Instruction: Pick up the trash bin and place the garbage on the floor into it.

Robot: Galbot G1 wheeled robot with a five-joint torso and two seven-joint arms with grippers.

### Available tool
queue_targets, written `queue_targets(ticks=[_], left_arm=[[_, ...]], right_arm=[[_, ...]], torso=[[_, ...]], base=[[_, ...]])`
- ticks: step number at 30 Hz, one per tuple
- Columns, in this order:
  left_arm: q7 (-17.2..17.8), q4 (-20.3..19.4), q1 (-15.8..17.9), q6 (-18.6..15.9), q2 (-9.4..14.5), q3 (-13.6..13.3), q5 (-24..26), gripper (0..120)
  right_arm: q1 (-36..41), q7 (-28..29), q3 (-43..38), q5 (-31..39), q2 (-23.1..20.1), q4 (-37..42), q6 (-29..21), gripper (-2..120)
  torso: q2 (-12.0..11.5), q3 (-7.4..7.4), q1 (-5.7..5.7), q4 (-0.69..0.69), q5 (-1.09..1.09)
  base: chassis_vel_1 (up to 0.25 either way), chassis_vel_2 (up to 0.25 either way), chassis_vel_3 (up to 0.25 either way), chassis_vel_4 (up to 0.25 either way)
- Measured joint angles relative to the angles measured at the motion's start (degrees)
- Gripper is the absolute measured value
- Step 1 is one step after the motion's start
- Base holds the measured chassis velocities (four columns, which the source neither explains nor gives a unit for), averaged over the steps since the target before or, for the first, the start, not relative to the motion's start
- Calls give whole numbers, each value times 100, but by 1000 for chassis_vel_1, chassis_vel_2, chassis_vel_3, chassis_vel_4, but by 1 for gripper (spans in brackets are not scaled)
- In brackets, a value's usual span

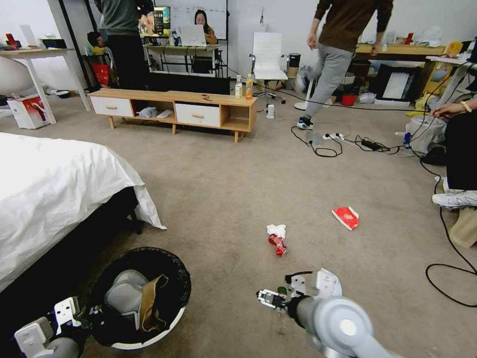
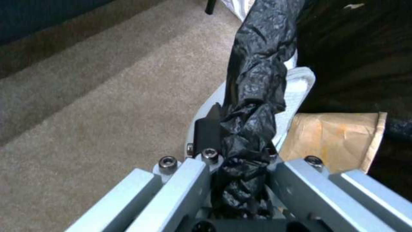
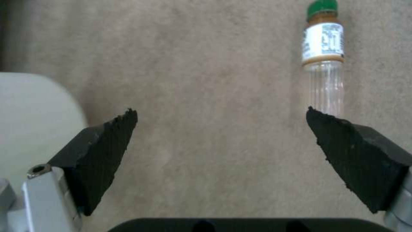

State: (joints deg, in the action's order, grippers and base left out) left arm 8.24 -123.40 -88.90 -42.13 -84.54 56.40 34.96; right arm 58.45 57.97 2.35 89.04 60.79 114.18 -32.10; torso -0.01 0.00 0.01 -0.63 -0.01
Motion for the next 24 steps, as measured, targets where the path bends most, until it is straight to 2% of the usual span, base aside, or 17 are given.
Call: queue_targets(ticks=[2,17,24], left_arm=[[-1,24,0,0,-6,25,-10,1],[-24,108,39,0,-60,33,-72,1],[-29,101,43,0,-61,34,-63,1]], right_arm=[[-106,-165,49,-160,46,-363,30,100],[-493,-581,108,-577,86,-1389,154,100],[-668,-792,298,-881,404,-2127,237,100]], torso=[[0,0,0,-1,0],[0,0,0,-1,0],[0,0,0,-1,0]], base=[[0,0,0,0],[0,0,0,0],[0,0,0,0]])
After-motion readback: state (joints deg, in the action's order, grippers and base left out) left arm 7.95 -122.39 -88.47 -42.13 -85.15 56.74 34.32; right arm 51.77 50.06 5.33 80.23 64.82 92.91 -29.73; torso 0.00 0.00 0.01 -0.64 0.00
